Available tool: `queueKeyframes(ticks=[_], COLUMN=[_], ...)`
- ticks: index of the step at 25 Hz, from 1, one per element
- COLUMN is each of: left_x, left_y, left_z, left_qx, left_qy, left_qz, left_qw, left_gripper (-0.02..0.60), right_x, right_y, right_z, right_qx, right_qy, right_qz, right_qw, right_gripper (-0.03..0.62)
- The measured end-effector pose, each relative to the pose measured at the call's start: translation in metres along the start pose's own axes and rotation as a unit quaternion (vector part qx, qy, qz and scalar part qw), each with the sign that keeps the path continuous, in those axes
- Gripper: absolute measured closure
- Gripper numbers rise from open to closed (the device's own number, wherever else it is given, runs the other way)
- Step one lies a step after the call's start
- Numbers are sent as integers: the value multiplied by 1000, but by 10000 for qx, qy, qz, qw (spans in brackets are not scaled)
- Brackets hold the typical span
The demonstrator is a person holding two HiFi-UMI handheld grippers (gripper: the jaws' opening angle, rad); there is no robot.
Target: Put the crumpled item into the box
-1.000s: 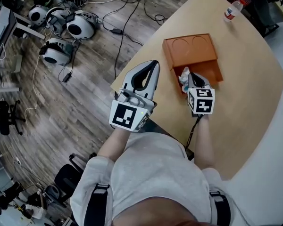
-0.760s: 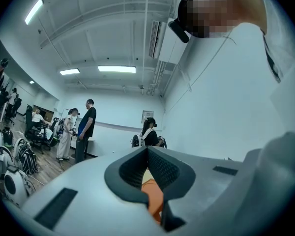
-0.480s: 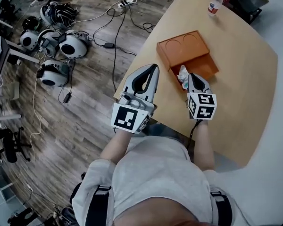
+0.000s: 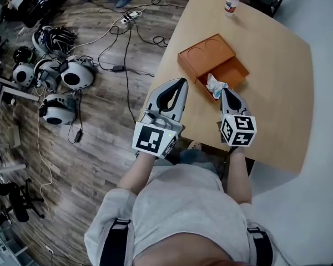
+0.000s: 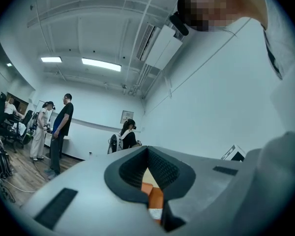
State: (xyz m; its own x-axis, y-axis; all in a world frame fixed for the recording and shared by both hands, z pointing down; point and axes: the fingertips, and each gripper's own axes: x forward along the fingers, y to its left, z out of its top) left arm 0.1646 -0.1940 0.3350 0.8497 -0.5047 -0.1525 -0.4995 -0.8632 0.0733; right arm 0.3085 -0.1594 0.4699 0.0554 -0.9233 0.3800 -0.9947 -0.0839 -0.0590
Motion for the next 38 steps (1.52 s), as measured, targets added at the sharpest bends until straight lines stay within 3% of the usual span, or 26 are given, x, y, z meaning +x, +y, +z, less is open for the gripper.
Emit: queueKeyframes(ticks=[18, 38], left_x=[-44, -86], left_y=[-14, -19], left_z=[30, 30], left_qx=[-84, -152], left_qy=[-132, -99], left_qz=[-1025, -1885], left_qw=[9946, 9819], left_gripper=[568, 568], right_x=[-85, -142], right_y=[59, 116], right_z=[52, 64], right_qx=[221, 258], right_qy=[-1042, -1725], right_qz=[-752, -1399], right_qw=[9915, 9747], right_gripper=[583, 583])
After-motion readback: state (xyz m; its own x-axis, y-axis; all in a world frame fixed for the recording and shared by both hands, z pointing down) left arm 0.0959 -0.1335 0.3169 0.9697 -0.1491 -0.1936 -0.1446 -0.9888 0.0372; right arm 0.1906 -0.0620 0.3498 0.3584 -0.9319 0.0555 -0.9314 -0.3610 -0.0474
